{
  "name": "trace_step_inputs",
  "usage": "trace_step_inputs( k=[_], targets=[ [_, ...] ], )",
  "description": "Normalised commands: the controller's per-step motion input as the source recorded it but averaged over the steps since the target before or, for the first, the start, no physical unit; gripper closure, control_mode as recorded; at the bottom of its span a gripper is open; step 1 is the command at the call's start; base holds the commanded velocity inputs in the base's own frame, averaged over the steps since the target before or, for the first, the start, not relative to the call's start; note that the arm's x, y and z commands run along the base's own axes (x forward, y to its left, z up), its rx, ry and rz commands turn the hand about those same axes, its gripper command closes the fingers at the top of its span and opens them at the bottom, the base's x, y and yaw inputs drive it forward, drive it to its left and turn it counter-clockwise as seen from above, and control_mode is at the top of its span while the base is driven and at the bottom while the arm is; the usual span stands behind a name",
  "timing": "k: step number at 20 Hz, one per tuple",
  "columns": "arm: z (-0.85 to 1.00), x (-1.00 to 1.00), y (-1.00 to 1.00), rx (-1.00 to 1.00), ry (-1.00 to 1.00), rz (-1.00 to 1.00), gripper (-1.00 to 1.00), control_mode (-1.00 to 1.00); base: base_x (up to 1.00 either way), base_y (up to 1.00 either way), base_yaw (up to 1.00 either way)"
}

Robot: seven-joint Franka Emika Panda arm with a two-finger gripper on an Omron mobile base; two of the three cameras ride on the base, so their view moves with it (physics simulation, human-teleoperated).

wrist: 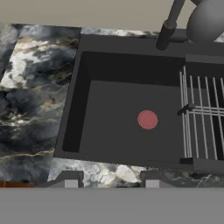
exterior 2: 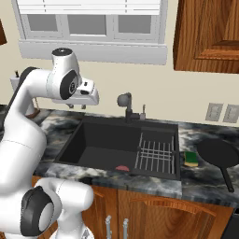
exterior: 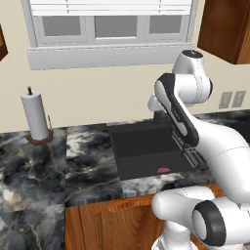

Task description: Pick the pan and sponge and place them into the sink. Then turn on the water.

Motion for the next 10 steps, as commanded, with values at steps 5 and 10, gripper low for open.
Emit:
trace_step_inputs(
  k=[5, 10],
  targets=[
    [0.00, -0.08, -0.03, 0.00, 0.00, 0.00, -1.00, -1.00, 0.00, 0.00, 0.00],
    [0.00, -0.13, -0.06, 0.00, 0.00, 0.01, -1.00, -1.00, 0.00, 0.00, 0.00]
  ],
)
